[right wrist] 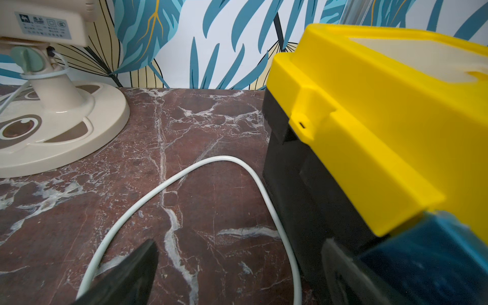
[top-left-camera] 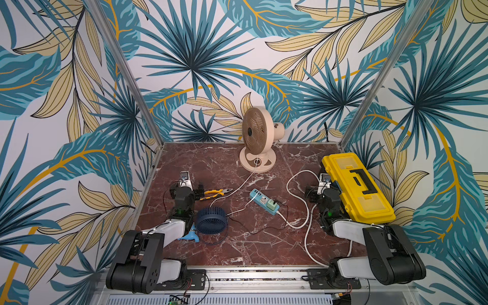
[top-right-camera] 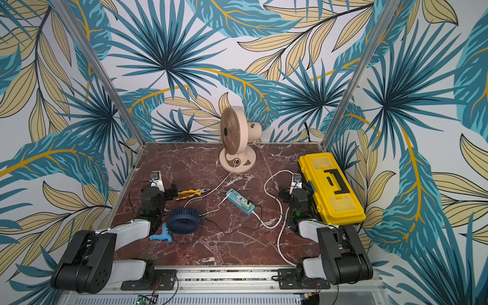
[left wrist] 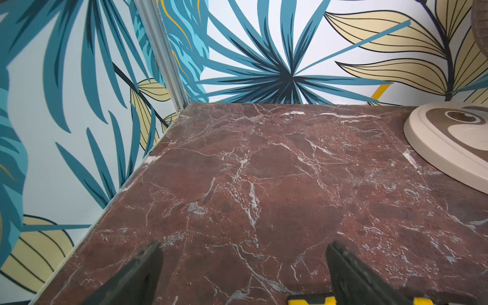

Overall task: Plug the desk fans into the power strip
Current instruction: Reset both arms

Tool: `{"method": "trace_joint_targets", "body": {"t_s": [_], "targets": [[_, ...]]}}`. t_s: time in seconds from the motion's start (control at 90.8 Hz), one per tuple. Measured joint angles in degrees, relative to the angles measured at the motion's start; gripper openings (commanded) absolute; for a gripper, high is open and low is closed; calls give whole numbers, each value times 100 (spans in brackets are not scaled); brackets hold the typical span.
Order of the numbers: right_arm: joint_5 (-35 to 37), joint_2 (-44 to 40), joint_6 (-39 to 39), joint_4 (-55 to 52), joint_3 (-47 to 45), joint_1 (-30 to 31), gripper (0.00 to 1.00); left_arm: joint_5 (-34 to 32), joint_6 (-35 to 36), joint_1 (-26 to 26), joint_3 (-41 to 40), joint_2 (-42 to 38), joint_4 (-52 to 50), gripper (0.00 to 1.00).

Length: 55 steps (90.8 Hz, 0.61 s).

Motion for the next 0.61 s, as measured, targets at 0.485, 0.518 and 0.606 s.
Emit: {"method": "trace_joint_targets", "body": {"t_s": [0.485, 0.518, 0.606], "targets": [[-332, 745, -142, 581, 120, -7, 100, 245, 258, 4, -15, 629, 887, 100], [-332, 745, -142, 581, 127, -7, 100, 387, 326, 7, -17, 813, 1023, 100], [-334, 745, -142, 581, 142, -11, 100, 675, 463, 7, -7, 1145, 1047, 100]]}}
